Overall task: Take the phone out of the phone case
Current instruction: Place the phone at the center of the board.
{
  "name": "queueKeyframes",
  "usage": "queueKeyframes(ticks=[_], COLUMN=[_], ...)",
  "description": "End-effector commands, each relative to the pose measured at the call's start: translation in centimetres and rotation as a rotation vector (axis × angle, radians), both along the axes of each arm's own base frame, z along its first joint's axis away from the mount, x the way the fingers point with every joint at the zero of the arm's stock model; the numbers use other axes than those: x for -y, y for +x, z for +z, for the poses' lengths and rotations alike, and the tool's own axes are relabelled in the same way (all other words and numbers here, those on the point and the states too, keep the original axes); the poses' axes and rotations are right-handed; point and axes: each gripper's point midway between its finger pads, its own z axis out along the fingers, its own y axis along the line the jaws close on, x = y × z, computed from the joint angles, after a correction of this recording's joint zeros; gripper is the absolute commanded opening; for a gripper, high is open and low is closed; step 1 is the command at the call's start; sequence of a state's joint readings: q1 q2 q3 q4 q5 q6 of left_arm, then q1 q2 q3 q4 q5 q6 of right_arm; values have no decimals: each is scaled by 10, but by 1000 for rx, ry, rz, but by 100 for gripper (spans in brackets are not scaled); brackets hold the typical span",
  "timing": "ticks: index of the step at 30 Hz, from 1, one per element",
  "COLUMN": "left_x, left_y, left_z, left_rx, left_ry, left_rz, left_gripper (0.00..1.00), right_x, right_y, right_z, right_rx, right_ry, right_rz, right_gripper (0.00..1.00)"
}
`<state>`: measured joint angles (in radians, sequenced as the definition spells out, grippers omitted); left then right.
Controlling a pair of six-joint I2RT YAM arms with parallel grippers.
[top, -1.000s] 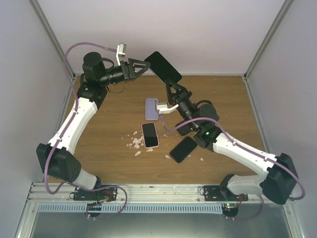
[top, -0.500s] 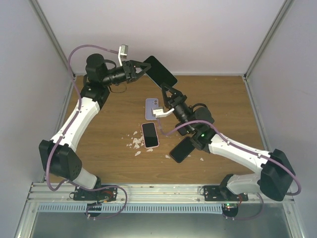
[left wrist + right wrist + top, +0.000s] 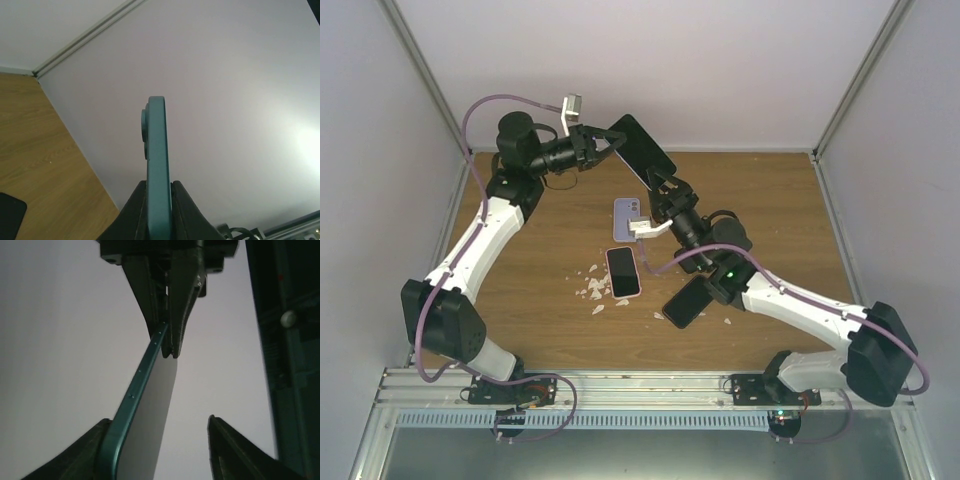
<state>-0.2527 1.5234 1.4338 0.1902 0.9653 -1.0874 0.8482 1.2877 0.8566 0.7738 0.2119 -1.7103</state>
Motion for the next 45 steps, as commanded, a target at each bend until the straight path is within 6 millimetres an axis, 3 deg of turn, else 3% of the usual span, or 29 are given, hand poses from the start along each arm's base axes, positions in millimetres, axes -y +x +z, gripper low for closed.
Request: queueKeyframes(ticks=[1,5,12,18,23,31,37,40,45], left_x=[-9,-13,-20,-23,-22,-20,-21,-22,-24], left_y=[4,5,6,-5,-23,-70,-94,-100,-104], left_z=[15,15,9,3,3,6,-11,-18,-24], left_rx=[155,212,332,447,543,722,801,807,807], left_ry=[33,72,148,205,220,207,234,253,269], left_rz=[41,63,70,29,-21,-185,-259,-258,-240], left_gripper=[0,0,0,0,0,0,0,0,0], right_x=[14,15,17,14,16,20,3,-4,-9], right_y=[-9,-10,-13,-33,-33,-26,-47,-51,-51], right_z=[25,13,-6,-15,-11,-3,-11,-13,-23], right_rx=[-41,-210,-503,-765,-876,-1166,-1584,-1742,-1854], right_ry=[99,108,177,207,254,382,446,499,539], right_rz=[5,40,75,198,245,351,558,603,614], right_gripper=[59,76,90,95,99,99,99,91,76])
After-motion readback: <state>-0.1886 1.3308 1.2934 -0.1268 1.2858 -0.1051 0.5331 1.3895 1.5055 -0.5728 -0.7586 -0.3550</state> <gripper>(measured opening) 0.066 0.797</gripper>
